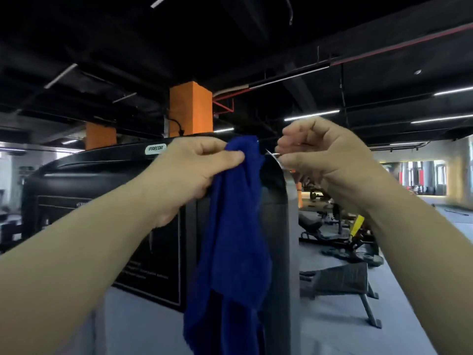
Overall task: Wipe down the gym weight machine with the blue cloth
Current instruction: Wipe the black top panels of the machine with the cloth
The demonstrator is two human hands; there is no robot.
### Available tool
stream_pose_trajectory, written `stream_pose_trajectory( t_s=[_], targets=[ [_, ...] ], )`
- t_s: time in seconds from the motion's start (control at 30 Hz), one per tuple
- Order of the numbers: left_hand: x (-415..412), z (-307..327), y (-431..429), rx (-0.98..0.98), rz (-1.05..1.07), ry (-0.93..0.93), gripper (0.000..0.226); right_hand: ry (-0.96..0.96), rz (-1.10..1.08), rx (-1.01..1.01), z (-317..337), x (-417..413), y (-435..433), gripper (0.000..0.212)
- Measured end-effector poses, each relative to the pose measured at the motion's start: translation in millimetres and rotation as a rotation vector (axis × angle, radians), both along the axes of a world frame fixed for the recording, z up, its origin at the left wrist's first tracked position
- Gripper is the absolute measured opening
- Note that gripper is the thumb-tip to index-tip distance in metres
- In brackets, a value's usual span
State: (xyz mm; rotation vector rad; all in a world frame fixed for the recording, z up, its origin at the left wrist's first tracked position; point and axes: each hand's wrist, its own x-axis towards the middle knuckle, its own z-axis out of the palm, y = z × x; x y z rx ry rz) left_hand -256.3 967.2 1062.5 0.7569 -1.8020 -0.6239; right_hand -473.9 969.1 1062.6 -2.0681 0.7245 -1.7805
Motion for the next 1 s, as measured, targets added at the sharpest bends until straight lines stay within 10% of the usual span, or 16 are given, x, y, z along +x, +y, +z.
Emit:
stream_pose_trajectory(
  t_s=[0.17,0.33,0.53,1.0],
  targets=[
    [-38,10,-21,-0.445,0.629,-0.227,0.023,0.024,-0.312,0.046,-21,-26,-64,0.011],
    [-91,28,-37,-0.616,0.855,-0.447,0.021,-0.140,-0.128,0.008,-54,-11,-98,0.020],
    [-113,48,-26,-0.433,0.876,-0.912,0.036,-0.195,0.021,-0.059,-69,-3,-104,0.062],
    [-128,87,-38,-0.281,0.820,-1.315,0.031,-0.148,-0.037,-0.060,-79,-3,-104,0.059]
  ],
)
